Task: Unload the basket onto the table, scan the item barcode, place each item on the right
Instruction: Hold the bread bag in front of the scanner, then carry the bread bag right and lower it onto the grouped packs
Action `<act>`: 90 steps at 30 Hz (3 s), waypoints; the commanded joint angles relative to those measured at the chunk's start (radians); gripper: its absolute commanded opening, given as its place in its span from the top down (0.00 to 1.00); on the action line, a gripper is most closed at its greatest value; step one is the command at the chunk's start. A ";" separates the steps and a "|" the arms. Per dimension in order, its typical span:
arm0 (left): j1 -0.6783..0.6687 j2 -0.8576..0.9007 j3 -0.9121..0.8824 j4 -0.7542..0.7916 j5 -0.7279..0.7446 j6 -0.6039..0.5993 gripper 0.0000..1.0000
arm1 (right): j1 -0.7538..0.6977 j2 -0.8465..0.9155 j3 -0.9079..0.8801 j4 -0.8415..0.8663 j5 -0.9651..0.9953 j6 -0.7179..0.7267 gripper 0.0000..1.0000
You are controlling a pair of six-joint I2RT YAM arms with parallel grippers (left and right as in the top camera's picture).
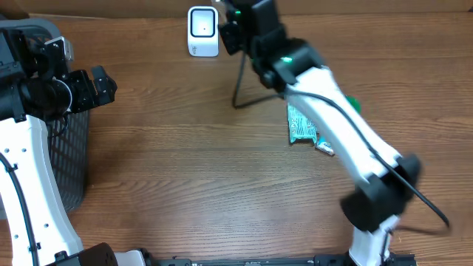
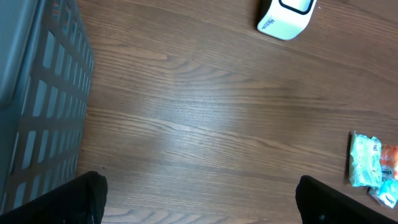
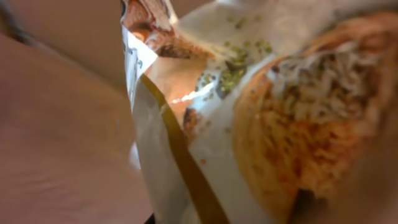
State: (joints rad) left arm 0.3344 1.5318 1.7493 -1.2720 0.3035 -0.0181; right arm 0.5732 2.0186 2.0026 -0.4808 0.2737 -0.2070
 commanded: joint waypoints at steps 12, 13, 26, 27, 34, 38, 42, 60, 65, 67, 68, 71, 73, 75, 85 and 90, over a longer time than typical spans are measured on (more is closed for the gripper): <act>-0.001 -0.001 0.013 0.001 0.001 0.015 0.00 | -0.001 0.423 0.007 0.673 0.265 -0.926 0.96; -0.001 -0.001 0.013 0.001 0.000 0.015 0.01 | 0.000 0.435 0.007 0.695 0.269 -0.944 0.96; -0.001 -0.001 0.013 0.001 0.001 0.015 0.01 | 0.002 0.457 0.007 0.711 0.261 -0.958 0.96; -0.001 -0.001 0.013 0.001 0.001 0.015 0.00 | 0.002 0.460 0.007 0.711 0.256 -0.958 0.96; -0.001 -0.001 0.013 0.001 0.001 0.015 0.01 | 0.004 0.481 0.007 0.717 0.230 -0.967 0.96; -0.001 -0.001 0.013 0.001 0.000 0.015 0.01 | 0.005 0.499 0.007 0.713 0.225 -0.972 0.96; -0.001 -0.001 0.013 0.001 0.000 0.015 0.00 | 0.005 0.501 0.007 0.719 0.226 -0.972 0.96; -0.001 -0.001 0.013 0.001 0.001 0.015 0.00 | 0.010 0.278 0.007 0.524 0.335 -0.594 0.96; -0.001 -0.001 0.013 0.001 0.001 0.015 0.00 | 0.006 0.097 0.007 0.148 0.242 -0.365 0.96; -0.001 -0.001 0.013 0.001 0.001 0.015 0.00 | -0.001 0.031 0.007 0.010 0.187 -0.250 0.96; -0.001 -0.001 0.013 0.001 0.001 0.015 0.00 | -0.007 -0.005 0.007 -0.069 0.160 -0.173 0.96; -0.001 -0.001 0.013 0.001 0.001 0.015 0.01 | -0.023 -0.085 0.007 -0.283 0.120 0.080 0.96; -0.001 -0.001 0.013 0.001 0.000 0.015 0.01 | -0.037 -0.121 0.007 -0.423 0.077 0.229 0.96; -0.001 -0.001 0.013 0.001 0.001 0.015 0.01 | -0.049 -0.135 0.007 -0.557 0.045 0.328 0.96; -0.001 -0.001 0.013 0.001 0.000 0.015 0.01 | -0.085 -0.075 0.005 -0.957 0.020 0.630 0.96; -0.001 -0.001 0.013 0.001 0.000 0.015 0.00 | -0.098 -0.039 -0.018 -1.038 0.064 0.747 0.96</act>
State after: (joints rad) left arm 0.3344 1.5318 1.7493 -1.2716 0.3035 -0.0181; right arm 0.4866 1.9610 1.9987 -1.4979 0.3042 0.4156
